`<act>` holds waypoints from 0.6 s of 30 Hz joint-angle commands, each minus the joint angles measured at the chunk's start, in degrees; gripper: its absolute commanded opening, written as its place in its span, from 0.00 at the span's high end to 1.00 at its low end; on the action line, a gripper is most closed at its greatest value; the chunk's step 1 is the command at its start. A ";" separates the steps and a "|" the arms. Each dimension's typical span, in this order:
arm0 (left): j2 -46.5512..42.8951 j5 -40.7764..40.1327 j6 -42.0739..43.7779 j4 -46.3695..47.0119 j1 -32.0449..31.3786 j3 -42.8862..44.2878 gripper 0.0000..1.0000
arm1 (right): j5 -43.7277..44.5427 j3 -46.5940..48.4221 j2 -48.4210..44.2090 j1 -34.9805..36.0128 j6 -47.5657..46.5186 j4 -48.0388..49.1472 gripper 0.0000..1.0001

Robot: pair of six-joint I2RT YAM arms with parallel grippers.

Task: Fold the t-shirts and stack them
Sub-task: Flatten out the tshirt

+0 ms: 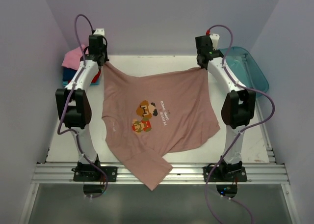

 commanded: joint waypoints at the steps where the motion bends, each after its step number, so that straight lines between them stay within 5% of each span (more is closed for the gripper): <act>1: 3.18 1.62 -1.79 5.49 0.44 6.75 1.00 | 3.21 6.43 2.60 -1.76 -0.40 4.43 1.00; 11: 7.42 11.37 -5.56 13.04 0.52 18.19 0.96 | 11.83 11.10 6.48 -2.20 1.36 11.54 1.00; 13: 6.18 12.00 -6.62 14.90 0.44 17.57 0.07 | 8.43 10.12 6.12 -2.20 -0.91 12.00 0.63; 15: 4.95 13.05 -6.10 14.46 0.44 15.83 0.00 | 6.04 11.61 6.91 -2.20 -1.72 7.97 0.13; 16: 2.95 13.40 -6.01 14.29 0.44 14.42 0.00 | 4.90 11.36 6.74 -2.28 -1.81 6.82 0.03; 18: 0.56 12.62 -5.66 12.89 0.00 9.87 0.00 | 1.30 7.00 5.43 -2.28 -1.20 6.10 0.01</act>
